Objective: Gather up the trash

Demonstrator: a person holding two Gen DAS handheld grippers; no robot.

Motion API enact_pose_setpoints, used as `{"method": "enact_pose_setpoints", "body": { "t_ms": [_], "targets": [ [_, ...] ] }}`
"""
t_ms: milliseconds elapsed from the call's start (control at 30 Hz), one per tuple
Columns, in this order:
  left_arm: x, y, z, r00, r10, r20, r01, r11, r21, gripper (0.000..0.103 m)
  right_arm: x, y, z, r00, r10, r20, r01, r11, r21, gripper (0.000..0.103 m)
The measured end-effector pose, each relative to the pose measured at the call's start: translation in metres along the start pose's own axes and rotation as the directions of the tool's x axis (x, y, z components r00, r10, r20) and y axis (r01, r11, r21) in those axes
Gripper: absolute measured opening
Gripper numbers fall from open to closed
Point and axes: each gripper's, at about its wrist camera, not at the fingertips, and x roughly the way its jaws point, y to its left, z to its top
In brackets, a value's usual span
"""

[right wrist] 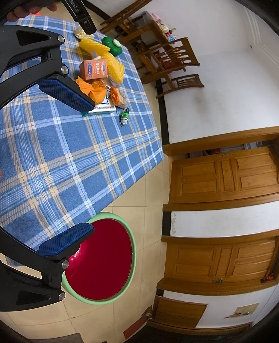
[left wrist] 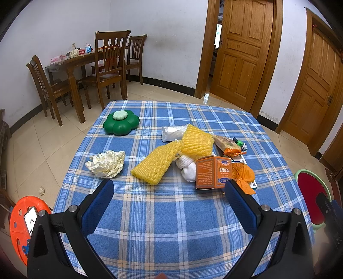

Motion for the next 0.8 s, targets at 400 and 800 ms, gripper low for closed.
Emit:
{"method": "enact_pose_setpoints", "body": {
  "t_ms": [400, 800],
  "targets": [
    [0.0001, 0.0, 0.0002, 1.0, 0.0, -0.001, 0.0, 1.0, 0.0, 0.102, -0.0007, -0.0002, 0.0005, 1.0, 0.0, -0.001, 0.0, 1.0, 0.0, 0.103],
    [-0.0023, 0.0006, 0.0006, 1.0, 0.001, -0.002, -0.001, 1.0, 0.0, 0.102, 0.0016, 0.0009, -0.0038, 1.0, 0.0, -0.008, 0.0, 1.0, 0.001, 0.103]
  ]
}}
